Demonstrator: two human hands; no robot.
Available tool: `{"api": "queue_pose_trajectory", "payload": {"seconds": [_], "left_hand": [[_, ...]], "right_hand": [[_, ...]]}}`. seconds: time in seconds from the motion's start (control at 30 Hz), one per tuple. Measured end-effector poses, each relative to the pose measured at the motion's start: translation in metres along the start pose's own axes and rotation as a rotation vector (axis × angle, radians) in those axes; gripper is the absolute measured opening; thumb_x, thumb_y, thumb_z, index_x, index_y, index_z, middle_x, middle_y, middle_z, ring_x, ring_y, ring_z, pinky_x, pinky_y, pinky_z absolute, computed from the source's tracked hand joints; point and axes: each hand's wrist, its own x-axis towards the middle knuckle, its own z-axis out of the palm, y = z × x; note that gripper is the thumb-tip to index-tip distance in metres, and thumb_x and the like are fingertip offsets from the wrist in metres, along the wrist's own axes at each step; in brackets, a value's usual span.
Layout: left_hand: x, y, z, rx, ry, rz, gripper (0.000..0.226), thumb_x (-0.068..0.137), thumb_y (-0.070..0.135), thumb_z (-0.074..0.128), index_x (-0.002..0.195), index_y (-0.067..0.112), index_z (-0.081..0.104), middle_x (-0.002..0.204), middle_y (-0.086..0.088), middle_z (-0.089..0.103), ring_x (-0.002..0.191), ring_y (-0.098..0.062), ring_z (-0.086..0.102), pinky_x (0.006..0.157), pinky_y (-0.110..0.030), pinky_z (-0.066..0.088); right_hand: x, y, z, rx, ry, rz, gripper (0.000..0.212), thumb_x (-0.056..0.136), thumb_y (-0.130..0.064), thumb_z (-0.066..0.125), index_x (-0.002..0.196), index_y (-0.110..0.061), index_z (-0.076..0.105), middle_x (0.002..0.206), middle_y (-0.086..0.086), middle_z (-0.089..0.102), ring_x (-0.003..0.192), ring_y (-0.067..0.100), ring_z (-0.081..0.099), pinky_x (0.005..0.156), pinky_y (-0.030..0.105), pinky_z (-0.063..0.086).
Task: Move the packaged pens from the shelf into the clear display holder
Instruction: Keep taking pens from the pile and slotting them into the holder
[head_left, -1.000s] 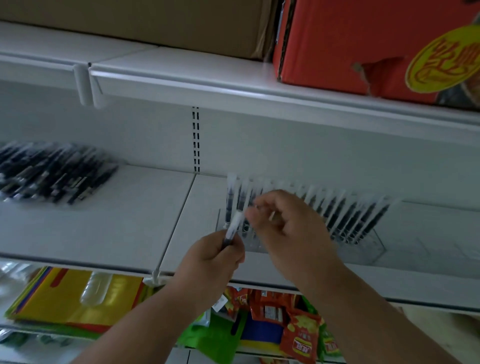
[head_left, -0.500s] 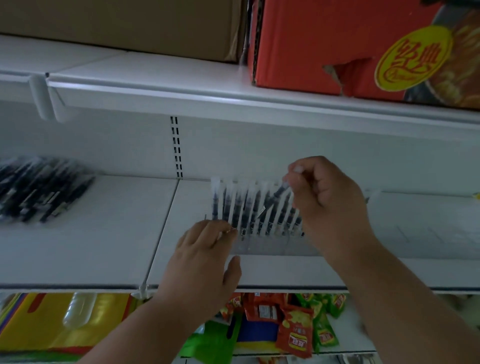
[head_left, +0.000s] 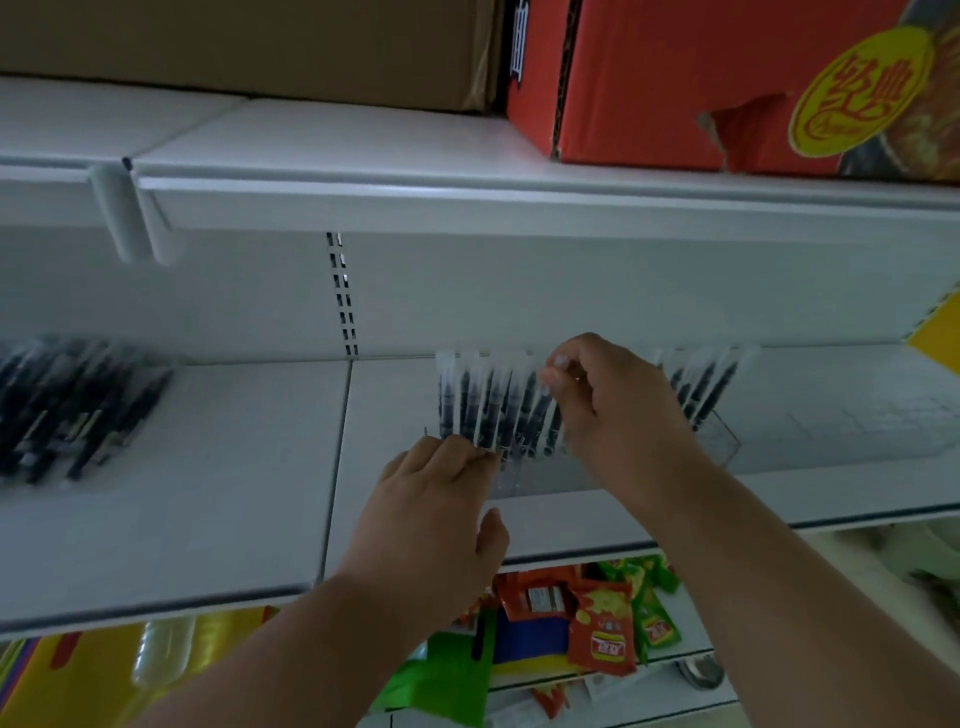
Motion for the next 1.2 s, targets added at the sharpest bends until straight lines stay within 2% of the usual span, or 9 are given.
{"api": "queue_pose_trajectory", "payload": {"seconds": [0.17,0.3,0.43,0.63,0.77,0.87,0.93,1.07,1.2], "left_hand": [[0.002,-0.003,-0.001,0.007,0.011,0.035,0.047,0.078,0.04,0.043,0.11,0.018,0.07,0.097,0.006,0.061,0.09,-0.016,0.059,0.082,-0.032,0.052],[0.003,-0.005,-0.001,0.044,0.006,0.052,0.044,0.076,0.039,0.047,0.106,0.017,0.07,0.094,0.005,0.06,0.089,-0.017,0.059,0.08,-0.032,0.051],[0.005,-0.004,-0.001,0.049,-0.001,0.053,0.043,0.076,0.037,0.053,0.109,0.016,0.07,0.096,0.003,0.06,0.092,-0.02,0.058,0.083,-0.034,0.05],[-0.001,0.003,-0.004,0.02,-0.033,0.019,0.041,0.086,0.033,0.055,0.122,0.018,0.063,0.113,0.003,0.056,0.108,-0.018,0.05,0.095,-0.032,0.041],[0.0,0.007,-0.009,-0.032,-0.081,-0.026,0.047,0.091,0.029,0.052,0.137,0.021,0.052,0.129,0.005,0.05,0.12,-0.016,0.042,0.104,-0.029,0.035],[-0.008,0.014,-0.02,-0.079,-0.111,-0.082,0.058,0.093,0.027,0.053,0.149,0.025,0.037,0.145,0.004,0.043,0.135,-0.017,0.034,0.112,-0.029,0.026],[-0.022,0.019,-0.026,-0.035,-0.061,-0.136,0.059,0.092,0.028,0.054,0.149,0.027,0.036,0.147,0.004,0.042,0.137,-0.018,0.034,0.112,-0.032,0.027],[-0.071,0.027,-0.041,0.085,0.046,-0.281,0.046,0.09,0.034,0.053,0.135,0.027,0.052,0.13,0.005,0.055,0.122,-0.021,0.047,0.101,-0.039,0.039],[-0.133,0.03,-0.056,0.229,0.072,-0.467,0.041,0.082,0.038,0.053,0.121,0.028,0.062,0.116,0.006,0.062,0.109,-0.023,0.056,0.088,-0.04,0.047]], "right_hand": [[-0.003,-0.007,0.002,-0.031,0.011,-0.007,0.016,0.101,-0.03,0.048,0.097,-0.017,0.056,0.075,-0.013,0.045,0.064,-0.002,0.041,0.055,0.02,0.029],[-0.007,-0.019,0.007,-0.072,0.015,-0.053,0.02,0.102,-0.029,0.046,0.098,-0.012,0.056,0.082,-0.003,0.05,0.069,0.012,0.045,0.061,0.028,0.03],[-0.003,-0.022,0.014,-0.069,0.042,0.053,0.022,0.102,-0.031,0.046,0.094,-0.013,0.052,0.08,-0.002,0.05,0.069,0.013,0.045,0.06,0.028,0.03],[-0.005,-0.016,0.015,-0.02,-0.006,0.134,0.024,0.101,-0.035,0.05,0.087,-0.015,0.047,0.075,-0.002,0.049,0.068,0.015,0.049,0.057,0.028,0.032],[-0.011,-0.013,0.012,0.011,-0.01,0.132,0.029,0.095,-0.04,0.058,0.103,-0.013,0.051,0.093,0.0,0.054,0.081,0.017,0.052,0.064,0.027,0.034],[-0.026,-0.01,0.008,0.023,0.092,0.012,0.033,0.092,-0.037,0.063,0.109,-0.01,0.054,0.102,0.005,0.054,0.091,0.021,0.053,0.072,0.028,0.036],[-0.037,-0.011,0.001,0.0,0.142,-0.115,0.029,0.091,-0.032,0.065,0.107,-0.009,0.056,0.103,0.008,0.055,0.094,0.026,0.054,0.075,0.033,0.043],[-0.053,-0.03,-0.014,-0.05,-0.012,-0.33,0.034,0.09,-0.034,0.064,0.115,-0.014,0.056,0.113,0.007,0.054,0.103,0.025,0.052,0.087,0.039,0.044],[-0.067,-0.071,-0.02,-0.079,-0.132,-0.438,0.043,0.092,-0.044,0.057,0.128,-0.022,0.053,0.128,0.002,0.05,0.115,0.023,0.047,0.097,0.04,0.039]]}}
